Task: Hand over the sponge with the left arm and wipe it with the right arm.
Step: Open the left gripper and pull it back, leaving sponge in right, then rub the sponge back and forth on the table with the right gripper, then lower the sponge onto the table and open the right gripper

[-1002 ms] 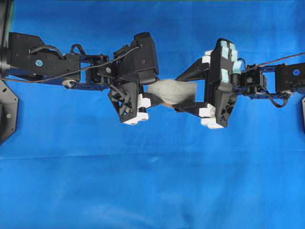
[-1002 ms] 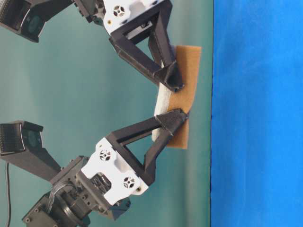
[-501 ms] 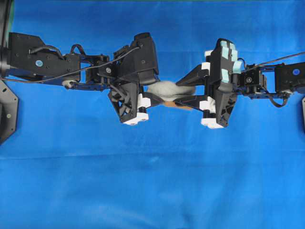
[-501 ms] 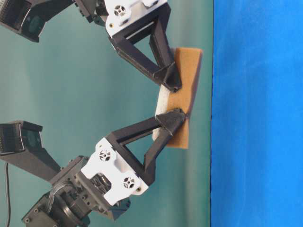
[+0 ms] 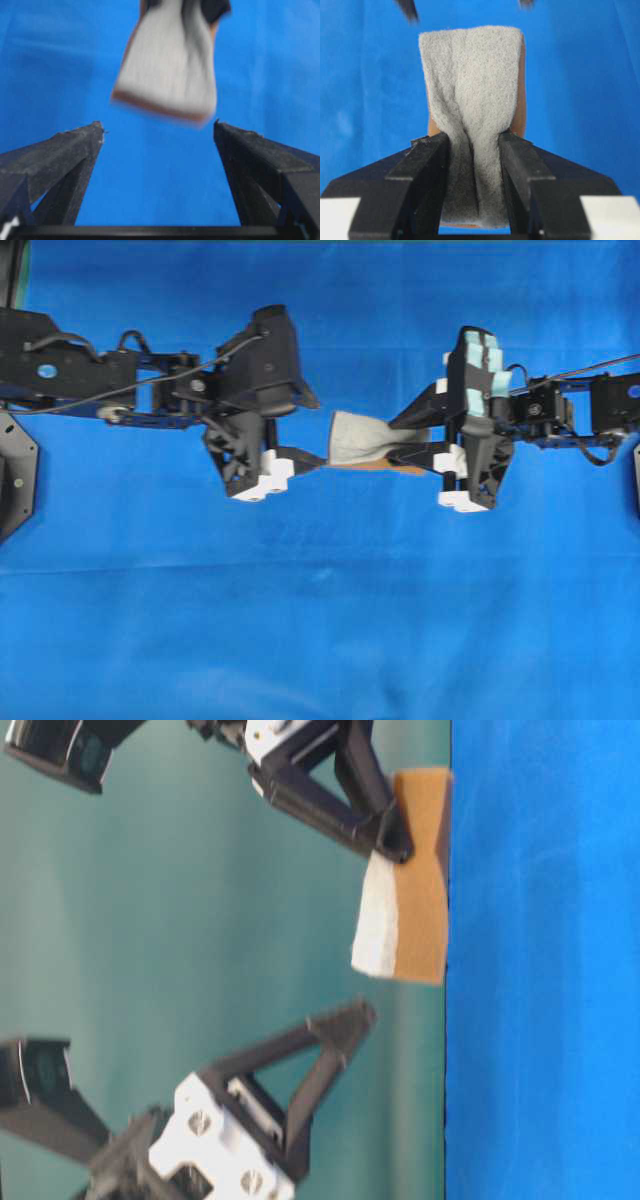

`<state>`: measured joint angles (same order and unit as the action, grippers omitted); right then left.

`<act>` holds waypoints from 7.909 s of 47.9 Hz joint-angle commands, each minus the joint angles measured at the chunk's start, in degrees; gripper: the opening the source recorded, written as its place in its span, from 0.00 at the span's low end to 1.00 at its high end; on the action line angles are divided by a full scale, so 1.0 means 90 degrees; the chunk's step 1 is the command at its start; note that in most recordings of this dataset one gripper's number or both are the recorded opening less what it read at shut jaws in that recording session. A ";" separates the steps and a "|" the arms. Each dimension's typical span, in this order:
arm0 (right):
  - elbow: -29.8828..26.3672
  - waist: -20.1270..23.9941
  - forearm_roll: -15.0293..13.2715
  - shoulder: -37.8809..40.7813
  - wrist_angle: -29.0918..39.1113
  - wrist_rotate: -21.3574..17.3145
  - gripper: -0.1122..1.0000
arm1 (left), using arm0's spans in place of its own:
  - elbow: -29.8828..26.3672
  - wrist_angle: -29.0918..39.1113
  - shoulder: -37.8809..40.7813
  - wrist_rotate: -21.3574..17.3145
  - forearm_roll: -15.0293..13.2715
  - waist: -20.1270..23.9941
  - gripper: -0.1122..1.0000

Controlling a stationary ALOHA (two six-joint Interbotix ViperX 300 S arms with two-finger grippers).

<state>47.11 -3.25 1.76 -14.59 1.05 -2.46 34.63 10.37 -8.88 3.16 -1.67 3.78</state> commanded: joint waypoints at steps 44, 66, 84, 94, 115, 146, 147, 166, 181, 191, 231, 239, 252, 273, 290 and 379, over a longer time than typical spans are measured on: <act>-0.0225 -0.0098 0.0020 0.1025 -0.0586 -0.0059 0.43 | 0.1338 -0.1045 -0.1387 0.0029 0.0000 -0.0078 0.90; -0.0576 -0.0098 0.0068 0.2412 -0.0908 -0.0068 0.43 | 0.1455 -0.1172 -0.1367 0.0029 0.0000 -0.0078 0.90; -0.0596 -0.0469 0.0068 0.2500 -0.1123 -0.0059 0.41 | 0.1504 -0.1318 -0.1377 0.0029 0.0000 -0.0078 0.90; -0.0605 -0.1104 0.0010 0.2510 -0.1172 0.0010 0.41 | 0.1504 -0.1348 -0.1367 0.0029 0.0000 -0.0078 0.89; -0.0547 -0.1016 0.0029 0.2500 -0.1279 -0.0078 0.41 | 0.1523 -0.1396 -0.1348 0.0029 0.0000 -0.0078 0.89; -0.0596 0.0117 0.0654 0.2549 -0.1025 -0.0029 0.38 | 0.1523 -0.1396 -0.1348 0.0049 0.0000 -0.0078 0.89; -0.0596 0.0039 0.0645 0.2549 -0.1016 -0.0020 0.38 | 0.1523 -0.1396 -0.1348 0.0049 0.0000 -0.0078 0.89; -0.0703 -0.1299 0.0166 0.2539 -0.1016 0.0020 0.37 | 0.1533 -0.1406 -0.1348 0.0088 0.0000 -0.0117 0.89; -0.0625 -0.0820 0.0195 0.2549 -0.0986 -0.0078 0.37 | 0.1533 -0.1406 -0.1348 0.0088 0.0000 -0.0117 0.89; -0.0684 0.0068 0.0518 0.2607 -0.0986 -0.0098 0.37 | 0.1533 -0.1406 -0.1348 0.0078 0.0000 -0.0117 0.89; -0.0752 -0.0195 0.0762 0.2607 -0.0645 0.0000 0.34 | 0.1543 -0.1406 -0.1348 0.0098 0.0000 -0.0137 0.89; -0.0762 -0.0430 0.0654 0.2598 -0.0664 0.0000 0.34 | 0.1553 -0.1396 -0.1348 0.0098 0.0000 -0.0146 0.89; -0.0762 -0.0518 0.0635 0.2598 -0.0752 0.0000 0.34 | 0.1553 -0.1406 -0.1348 0.0049 -0.0010 -0.0146 0.89; -0.0762 -0.0645 0.0605 0.2588 -0.0869 0.0010 0.34 | 0.1553 -0.1406 -0.1348 0.0049 0.0000 -0.0146 0.89; -0.0781 -0.0605 0.0605 0.2578 -0.0811 -0.0029 0.34 | 0.1553 -0.1406 -0.1348 0.0049 0.0000 -0.0137 0.89; -0.1064 -0.0273 0.0225 0.0498 0.0244 0.0078 0.79 | 0.1562 -0.1406 -0.1377 0.0010 0.0000 -0.0146 0.89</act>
<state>37.71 -6.42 4.31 -6.59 3.25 -1.93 49.13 -1.76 -20.65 3.34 -1.67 2.64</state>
